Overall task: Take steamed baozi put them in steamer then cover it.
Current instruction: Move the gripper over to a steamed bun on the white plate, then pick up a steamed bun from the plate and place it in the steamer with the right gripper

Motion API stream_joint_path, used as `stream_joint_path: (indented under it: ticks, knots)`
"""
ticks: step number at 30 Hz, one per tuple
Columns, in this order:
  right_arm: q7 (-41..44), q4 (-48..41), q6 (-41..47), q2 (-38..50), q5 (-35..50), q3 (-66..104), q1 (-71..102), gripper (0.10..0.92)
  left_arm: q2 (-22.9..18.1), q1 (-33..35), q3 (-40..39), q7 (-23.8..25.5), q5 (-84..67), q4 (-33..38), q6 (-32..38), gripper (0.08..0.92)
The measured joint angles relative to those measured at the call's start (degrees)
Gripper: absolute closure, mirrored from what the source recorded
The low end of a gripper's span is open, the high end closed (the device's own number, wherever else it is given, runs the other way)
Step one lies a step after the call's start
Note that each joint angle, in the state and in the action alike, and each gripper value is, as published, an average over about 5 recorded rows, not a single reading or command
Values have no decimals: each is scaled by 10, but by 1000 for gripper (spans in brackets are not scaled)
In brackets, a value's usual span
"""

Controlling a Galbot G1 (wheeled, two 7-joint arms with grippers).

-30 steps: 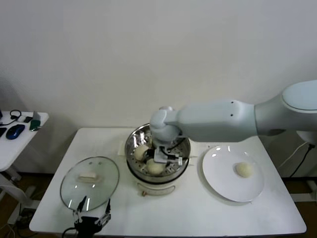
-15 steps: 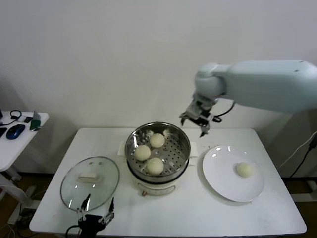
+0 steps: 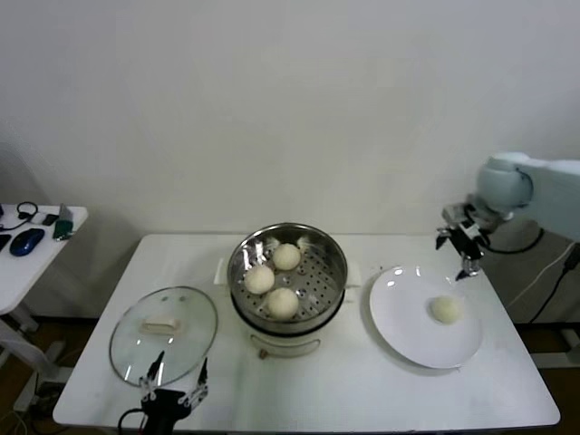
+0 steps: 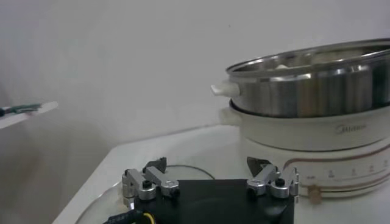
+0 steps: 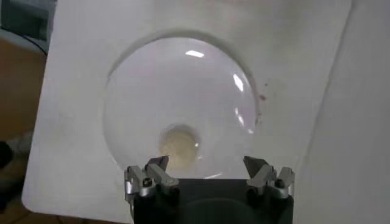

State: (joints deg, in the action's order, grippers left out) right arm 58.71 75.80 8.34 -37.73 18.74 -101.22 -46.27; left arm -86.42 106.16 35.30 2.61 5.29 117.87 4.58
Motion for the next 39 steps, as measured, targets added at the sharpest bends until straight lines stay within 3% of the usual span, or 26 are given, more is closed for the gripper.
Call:
stream_joint_path:
  ticks: [22,30,39]
  knots:
    - [-4,-189,-4,-31,-70,225,291,208,-7,8,7,0,4,-9,-2,177]
    - [-7,-208,-5,-36,-81,254,320,329,-7,10,8,-1,4,-7,-1,177]
    - [-6,-192,0,-27,-67,251,303,380,-7,9,6,-3,4,-2,-1,177]
